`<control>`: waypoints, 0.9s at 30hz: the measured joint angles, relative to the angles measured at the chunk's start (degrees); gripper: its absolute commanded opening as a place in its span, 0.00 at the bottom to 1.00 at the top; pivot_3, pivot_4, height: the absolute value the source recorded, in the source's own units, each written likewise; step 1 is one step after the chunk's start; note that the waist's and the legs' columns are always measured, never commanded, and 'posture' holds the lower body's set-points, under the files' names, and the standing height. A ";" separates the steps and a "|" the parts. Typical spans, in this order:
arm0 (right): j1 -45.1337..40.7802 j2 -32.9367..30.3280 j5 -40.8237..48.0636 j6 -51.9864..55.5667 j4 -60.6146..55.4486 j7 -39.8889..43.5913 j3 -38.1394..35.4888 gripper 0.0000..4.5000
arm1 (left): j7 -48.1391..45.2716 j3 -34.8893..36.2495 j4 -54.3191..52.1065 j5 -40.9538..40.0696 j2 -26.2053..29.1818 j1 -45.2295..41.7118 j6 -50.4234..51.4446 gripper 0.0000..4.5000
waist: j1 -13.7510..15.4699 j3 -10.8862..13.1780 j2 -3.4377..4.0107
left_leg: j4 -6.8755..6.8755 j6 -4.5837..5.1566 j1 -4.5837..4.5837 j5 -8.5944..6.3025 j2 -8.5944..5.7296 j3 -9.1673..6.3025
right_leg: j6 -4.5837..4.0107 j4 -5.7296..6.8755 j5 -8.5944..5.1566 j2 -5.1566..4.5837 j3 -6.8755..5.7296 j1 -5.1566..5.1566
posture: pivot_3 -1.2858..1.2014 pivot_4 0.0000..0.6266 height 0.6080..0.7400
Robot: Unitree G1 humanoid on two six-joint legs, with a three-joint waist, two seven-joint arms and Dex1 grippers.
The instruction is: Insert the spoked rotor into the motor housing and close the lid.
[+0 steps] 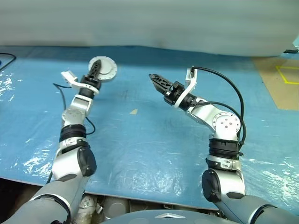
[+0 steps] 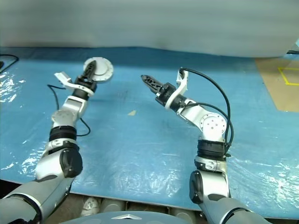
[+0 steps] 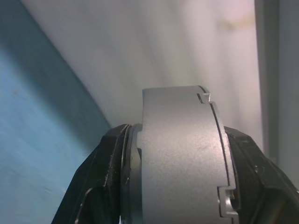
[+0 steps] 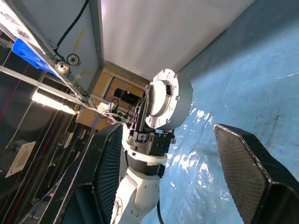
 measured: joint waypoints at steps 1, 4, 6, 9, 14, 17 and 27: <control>0.00 0.03 -0.04 -0.04 0.01 0.01 0.13 0.71 | 0.33 0.30 2.59 1.27 1.20 -0.38 -1.95 0.59 | 0.02 0.00 0.00 | 0.03 0.00 -0.03 0.00 0.00 -0.04 | 0.00 0.00 0.00 0.00 -0.02 0.00 | 0.52 0.24 1.00; 0.00 -0.15 -0.19 -0.15 0.05 0.01 0.25 0.71 | 1.75 0.77 9.64 4.93 4.47 -0.80 -7.16 0.59 | 0.07 0.02 -0.03 | 0.07 0.00 -0.07 0.00 0.01 -0.11 | 0.00 0.02 0.00 0.00 -0.06 0.00 | 0.52 0.24 1.00; 0.00 -0.27 -0.27 -0.20 0.15 0.01 0.33 0.71 | 3.61 0.71 13.91 7.76 6.02 -1.10 -10.24 0.59 | 0.08 0.02 -0.03 | 0.08 0.00 -0.08 0.00 0.01 -0.13 | 0.00 0.02 0.00 0.00 -0.08 0.01 | 0.52 0.24 1.00; 0.00 -0.48 -0.52 -0.31 0.25 0.00 0.38 0.71 | 4.76 0.65 18.53 10.37 6.71 -1.18 -12.22 0.59 | 0.38 0.06 -0.10 | 0.11 0.00 -0.20 0.00 0.03 -0.20 | 0.00 0.01 0.00 -0.02 -0.20 0.01 | 0.52 0.24 1.00; 0.00 -0.43 -0.98 -0.32 0.25 -0.02 1.04 0.72 | 3.66 0.37 19.36 12.50 4.80 -1.38 -12.43 0.71 | 1.07 0.13 -0.22 | 0.27 -0.01 -0.34 0.00 0.04 -0.24 | 0.00 0.03 0.00 -0.05 -0.29 0.00 | 0.52 0.24 1.00; 0.00 -0.50 -1.25 -0.32 0.25 -0.03 1.22 0.72 | 3.56 0.41 19.36 13.24 4.45 -1.35 -12.67 0.91 | 1.19 0.13 -0.22 | 0.28 -0.01 -0.27 0.00 0.06 -0.25 | -0.01 0.11 0.01 -0.04 -0.26 0.00 | 0.52 0.24 1.00; 0.02 -4.83 -7.14 -3.22 0.22 2.42 2.47 0.72 | 10.90 -0.69 19.23 20.29 13.37 -0.63 -17.25 1.00 | 1.16 0.13 -0.22 | 0.31 -0.01 -0.26 0.00 0.07 -0.25 | -0.02 0.10 0.02 -0.03 -0.25 0.01 | 0.52 0.24 1.00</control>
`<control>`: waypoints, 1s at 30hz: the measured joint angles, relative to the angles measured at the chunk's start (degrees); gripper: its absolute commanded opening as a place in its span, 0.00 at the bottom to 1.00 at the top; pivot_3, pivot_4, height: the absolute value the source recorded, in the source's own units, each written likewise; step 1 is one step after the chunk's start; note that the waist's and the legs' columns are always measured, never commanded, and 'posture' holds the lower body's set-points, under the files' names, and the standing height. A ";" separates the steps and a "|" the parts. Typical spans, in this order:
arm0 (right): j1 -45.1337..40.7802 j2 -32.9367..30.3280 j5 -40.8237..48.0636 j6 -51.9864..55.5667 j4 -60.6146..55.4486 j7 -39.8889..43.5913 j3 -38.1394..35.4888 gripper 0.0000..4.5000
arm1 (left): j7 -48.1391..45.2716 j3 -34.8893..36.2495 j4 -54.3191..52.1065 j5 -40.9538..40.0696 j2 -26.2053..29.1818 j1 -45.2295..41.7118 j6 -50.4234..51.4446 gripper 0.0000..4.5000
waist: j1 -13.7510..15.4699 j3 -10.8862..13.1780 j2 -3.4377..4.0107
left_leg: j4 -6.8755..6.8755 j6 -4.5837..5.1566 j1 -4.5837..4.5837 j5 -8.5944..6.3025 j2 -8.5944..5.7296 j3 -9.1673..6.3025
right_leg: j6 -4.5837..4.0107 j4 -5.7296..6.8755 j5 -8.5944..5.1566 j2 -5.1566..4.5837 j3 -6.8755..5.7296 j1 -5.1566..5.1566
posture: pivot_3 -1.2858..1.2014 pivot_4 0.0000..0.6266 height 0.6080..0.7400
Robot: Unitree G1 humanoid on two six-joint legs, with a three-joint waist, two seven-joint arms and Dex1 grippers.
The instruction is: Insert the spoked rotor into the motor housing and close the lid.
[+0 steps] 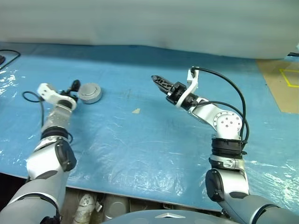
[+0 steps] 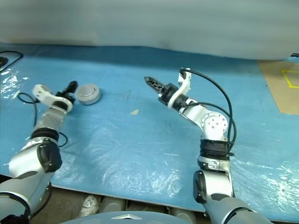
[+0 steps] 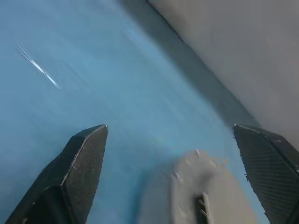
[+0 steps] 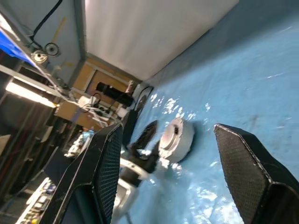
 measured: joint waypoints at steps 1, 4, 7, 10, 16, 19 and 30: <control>0.09 -1.89 -2.02 -0.85 -0.02 0.95 0.58 0.72 | 0.66 -0.26 -0.04 1.06 1.67 0.43 -0.60 1.00 | 0.05 0.00 0.00 | 0.01 0.00 0.00 0.00 -0.02 0.00 | 0.02 0.00 0.01 -0.01 0.00 0.00 | 0.52 0.24 1.00; 0.89 -7.02 -7.46 -3.37 -0.27 3.54 1.25 0.72 | -0.41 -1.20 -0.05 3.36 6.36 1.47 -1.53 1.00 | 0.24 0.00 0.00 | 0.02 0.00 0.01 0.00 -0.01 -0.01 | 0.04 0.01 0.02 -0.01 -0.01 0.01 | 0.52 0.24 1.00; 1.17 -9.22 -11.27 -5.31 -0.71 5.47 2.06 0.72 | -4.38 -1.73 -0.83 3.92 8.64 1.41 -1.61 1.00 | 0.35 0.00 0.00 | 0.08 0.00 0.05 0.00 -0.02 -0.01 | 0.05 0.05 0.03 -0.04 0.00 0.07 | 0.52 0.24 1.00; 1.79 -11.71 -18.96 -9.73 -2.19 6.34 5.33 0.72 | -10.64 -5.38 -4.89 5.42 7.85 0.64 -1.24 1.00 | 0.57 0.00 -0.01 | 0.21 0.00 0.05 0.00 -0.02 -0.02 | 0.09 0.03 0.05 -0.10 0.00 0.18 | 0.52 0.24 1.00; 6.02 -13.36 -31.77 -19.14 -7.38 8.33 11.84 0.72 | -19.19 -14.58 -27.53 4.60 -0.94 0.48 5.51 1.00 | 0.21 0.01 -0.02 | 0.27 0.00 0.06 0.00 -0.08 0.02 | 0.04 0.06 0.09 -0.18 0.04 0.22 | 0.52 0.24 1.00; 7.79 -16.34 -39.60 -22.90 -9.30 8.69 16.53 0.72 | -20.19 -18.37 -35.53 4.57 -4.38 3.34 8.44 1.00 | -0.99 0.01 -0.02 | 0.19 0.00 0.21 0.00 -0.04 0.03 | -0.03 0.04 0.13 -0.06 0.09 0.21 | 0.52 0.24 1.00; 9.17 -16.33 -55.83 -28.43 -10.61 5.13 20.64 0.72 | -25.11 -30.29 -47.84 10.12 -9.44 16.43 8.89 1.00 | -2.34 0.01 -0.01 | 0.16 0.01 0.50 0.00 -0.01 0.08 | -0.06 0.03 0.15 0.03 0.25 0.37 | 0.52 0.24 1.00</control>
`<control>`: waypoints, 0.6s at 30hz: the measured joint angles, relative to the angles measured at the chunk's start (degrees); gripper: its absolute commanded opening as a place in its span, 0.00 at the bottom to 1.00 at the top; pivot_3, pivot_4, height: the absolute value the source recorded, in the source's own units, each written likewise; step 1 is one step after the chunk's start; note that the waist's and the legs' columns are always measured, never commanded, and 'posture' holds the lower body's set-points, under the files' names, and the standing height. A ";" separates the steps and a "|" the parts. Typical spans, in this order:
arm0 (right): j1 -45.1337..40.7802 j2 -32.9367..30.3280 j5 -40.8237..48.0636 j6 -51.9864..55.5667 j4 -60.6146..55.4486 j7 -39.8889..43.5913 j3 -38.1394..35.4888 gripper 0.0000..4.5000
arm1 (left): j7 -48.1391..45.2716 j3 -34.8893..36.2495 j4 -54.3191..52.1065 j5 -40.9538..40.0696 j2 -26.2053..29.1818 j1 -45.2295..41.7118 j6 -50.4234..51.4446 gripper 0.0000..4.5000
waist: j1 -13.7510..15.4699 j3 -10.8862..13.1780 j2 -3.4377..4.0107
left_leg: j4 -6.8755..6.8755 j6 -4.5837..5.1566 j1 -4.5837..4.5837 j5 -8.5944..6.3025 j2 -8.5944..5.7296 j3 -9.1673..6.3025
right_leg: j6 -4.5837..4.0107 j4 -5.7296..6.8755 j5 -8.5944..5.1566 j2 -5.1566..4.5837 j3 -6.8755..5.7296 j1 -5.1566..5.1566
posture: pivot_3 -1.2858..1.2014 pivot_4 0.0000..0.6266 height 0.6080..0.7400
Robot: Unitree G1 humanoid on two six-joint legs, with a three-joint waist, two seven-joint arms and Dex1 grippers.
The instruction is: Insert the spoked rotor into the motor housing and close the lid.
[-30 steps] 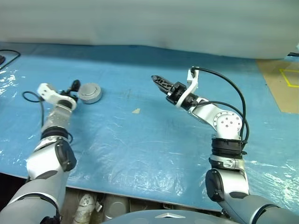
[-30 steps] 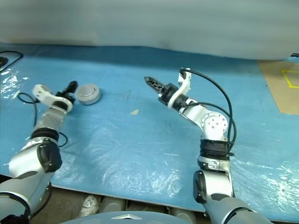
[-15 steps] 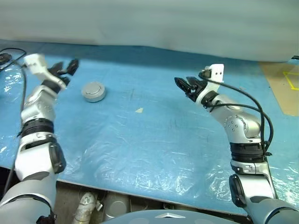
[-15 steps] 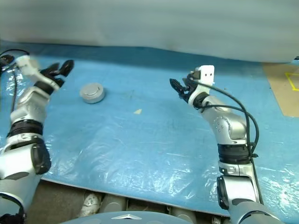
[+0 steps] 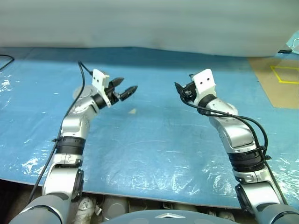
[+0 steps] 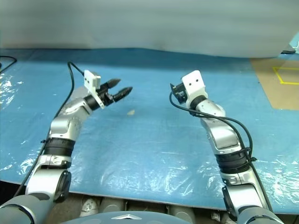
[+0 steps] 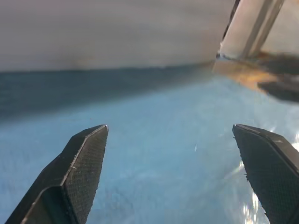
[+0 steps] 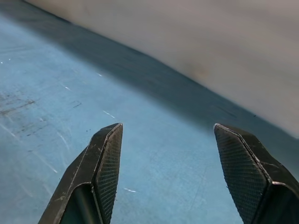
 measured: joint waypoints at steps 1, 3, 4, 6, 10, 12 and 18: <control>1.09 0.01 -0.65 0.00 0.02 -0.14 0.00 0.72 | -0.03 0.01 -0.04 0.12 0.00 1.13 -0.13 1.00 | 0.00 0.00 0.00 | 0.00 0.00 0.00 0.00 0.00 0.00 | 0.00 -0.01 0.00 0.00 0.00 0.01 | 0.52 0.24 1.00; 3.66 0.02 -1.82 0.01 0.01 -0.02 0.39 0.72 | -0.47 0.05 -1.05 0.19 0.19 3.43 -0.23 1.00 | 0.15 0.00 0.01 | -0.01 0.00 -0.02 0.00 0.00 0.00 | 0.00 -0.03 0.00 -0.01 0.00 0.03 | 0.52 0.24 1.00; 5.18 0.03 -2.62 0.00 -0.17 -0.02 0.77 0.72 | -0.69 0.01 -2.29 0.23 0.23 4.80 -0.32 1.00 | 0.17 0.00 0.01 | -0.01 0.00 -0.02 0.00 0.00 0.00 | 0.00 -0.05 0.00 -0.02 0.00 0.04 | 0.52 0.24 1.00; 8.06 0.13 -3.70 -0.01 -0.26 -0.02 1.04 0.76 | -0.49 -0.04 -4.20 0.25 0.17 6.90 -0.33 1.00 | 0.20 0.01 0.02 | -0.03 0.00 -0.01 0.00 0.00 0.00 | -0.01 -0.05 0.00 -0.01 0.00 0.03 | 0.52 0.24 1.00; 10.76 2.39 -3.50 -2.68 -1.05 1.33 0.82 0.99 | 1.90 -0.10 -6.87 1.16 -0.86 9.24 -0.51 1.00 | -0.18 0.04 0.07 | -0.01 0.01 0.04 0.00 0.04 0.05 | -0.01 -0.03 -0.01 -0.01 0.01 0.02 | 0.52 0.24 1.00; 9.96 4.42 -3.51 -3.86 -1.38 0.88 0.66 0.99 | 3.27 -0.64 -8.09 2.18 -2.04 9.30 -1.51 1.00 | -0.51 0.04 0.07 | 0.03 0.02 0.08 0.00 0.05 0.09 | -0.02 -0.04 0.00 -0.01 0.06 0.03 | 0.52 0.24 1.00; 5.71 7.00 -3.60 -6.46 -0.04 0.87 -0.19 0.99 | 6.79 -2.10 -8.25 4.50 -5.43 7.37 -4.53 1.00 | -0.56 0.04 0.07 | 0.06 0.06 0.13 0.02 0.04 0.15 | -0.09 -0.03 0.05 -0.03 0.11 0.05 | 0.52 0.24 1.00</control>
